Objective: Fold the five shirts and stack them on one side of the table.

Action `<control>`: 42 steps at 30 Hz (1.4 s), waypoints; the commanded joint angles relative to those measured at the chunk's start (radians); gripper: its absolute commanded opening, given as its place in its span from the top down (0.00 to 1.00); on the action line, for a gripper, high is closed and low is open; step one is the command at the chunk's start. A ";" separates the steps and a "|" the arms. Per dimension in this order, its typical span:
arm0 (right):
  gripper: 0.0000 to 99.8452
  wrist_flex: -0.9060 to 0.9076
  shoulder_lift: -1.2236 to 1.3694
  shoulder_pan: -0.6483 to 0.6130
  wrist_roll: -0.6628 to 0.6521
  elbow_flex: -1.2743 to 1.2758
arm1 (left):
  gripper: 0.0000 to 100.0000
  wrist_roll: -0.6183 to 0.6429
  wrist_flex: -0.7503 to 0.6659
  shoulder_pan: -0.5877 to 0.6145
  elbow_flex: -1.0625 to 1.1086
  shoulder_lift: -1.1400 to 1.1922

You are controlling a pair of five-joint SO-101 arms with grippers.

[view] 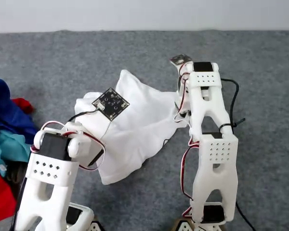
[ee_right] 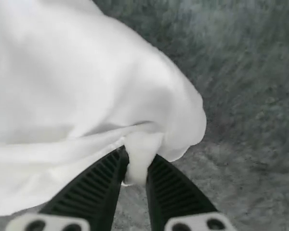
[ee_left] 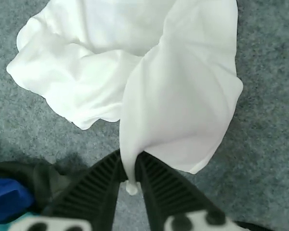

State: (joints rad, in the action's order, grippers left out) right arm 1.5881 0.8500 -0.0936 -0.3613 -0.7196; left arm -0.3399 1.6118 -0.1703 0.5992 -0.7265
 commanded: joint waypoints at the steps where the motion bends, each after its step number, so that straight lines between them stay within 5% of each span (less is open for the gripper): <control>1: 0.99 0.048 -0.044 -0.005 -0.046 -0.043 | 0.99 -0.008 -0.041 -0.006 -0.015 -0.021; 16: 0.99 0.165 -0.521 0.102 -0.094 -0.043 | 0.99 -0.006 -0.064 0.044 -0.311 -0.018; 25: 0.99 0.113 -0.869 0.105 -0.114 -0.043 | 0.99 -0.017 -0.341 0.247 -0.541 -0.015; 42: 0.99 -0.209 -1.251 0.111 -0.124 -0.043 | 0.99 -0.397 -0.740 0.245 -0.754 -0.014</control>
State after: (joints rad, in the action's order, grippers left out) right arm 1.4316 -0.3330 0.0031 -0.4764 -0.7196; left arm -0.6882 0.9444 0.0660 -0.0928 -0.7265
